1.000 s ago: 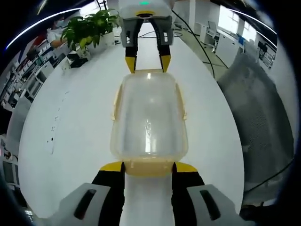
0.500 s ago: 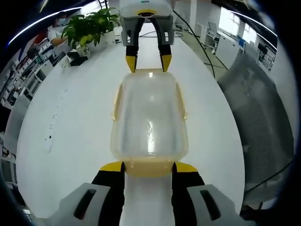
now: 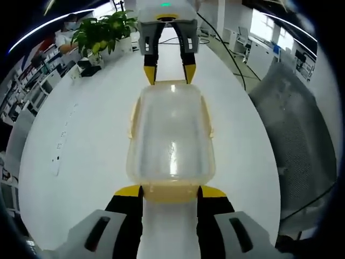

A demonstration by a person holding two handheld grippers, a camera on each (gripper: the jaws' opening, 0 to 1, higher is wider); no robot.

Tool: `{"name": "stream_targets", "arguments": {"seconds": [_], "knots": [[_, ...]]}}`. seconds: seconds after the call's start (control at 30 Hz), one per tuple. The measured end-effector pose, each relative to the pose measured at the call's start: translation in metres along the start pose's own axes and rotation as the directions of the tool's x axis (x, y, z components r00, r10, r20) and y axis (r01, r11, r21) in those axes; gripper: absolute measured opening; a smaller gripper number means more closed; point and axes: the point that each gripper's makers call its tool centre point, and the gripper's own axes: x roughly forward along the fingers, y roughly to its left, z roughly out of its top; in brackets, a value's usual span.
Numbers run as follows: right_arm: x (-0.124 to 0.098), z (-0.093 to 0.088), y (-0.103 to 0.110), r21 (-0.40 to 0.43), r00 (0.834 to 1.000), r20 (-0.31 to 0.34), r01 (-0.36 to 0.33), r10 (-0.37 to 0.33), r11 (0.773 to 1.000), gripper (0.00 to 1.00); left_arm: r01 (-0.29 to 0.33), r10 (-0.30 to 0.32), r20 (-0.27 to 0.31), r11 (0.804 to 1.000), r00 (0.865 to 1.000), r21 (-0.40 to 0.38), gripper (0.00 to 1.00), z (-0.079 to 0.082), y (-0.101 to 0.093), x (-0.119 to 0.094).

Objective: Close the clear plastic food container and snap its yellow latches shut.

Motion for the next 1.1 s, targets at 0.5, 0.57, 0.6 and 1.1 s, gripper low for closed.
{"name": "stream_targets", "arguments": {"seconds": [0.5,0.57,0.6,1.1], "knots": [[0.001,0.004,0.001,0.004,1.0,0.005,-0.008,0.008,1.0,0.36,0.011,-0.011,-0.005,1.0,1.0,-0.005,0.33,-0.005,-0.001,0.001],[0.001,0.004,0.001,0.006,1.0,0.006,-0.01,0.009,1.0,0.36,0.012,-0.012,-0.005,1.0,1.0,-0.005,0.33,-0.005,-0.001,0.0],[0.001,0.004,0.001,0.005,1.0,0.006,-0.008,0.008,1.0,0.36,0.012,-0.012,-0.007,1.0,1.0,-0.003,0.33,-0.006,-0.001,0.0],[-0.004,-0.001,0.001,0.061,1.0,-0.004,0.006,-0.006,0.998,0.36,-0.012,0.012,-0.021,1.0,1.0,0.0,0.39,-0.012,0.001,-0.007]]}}
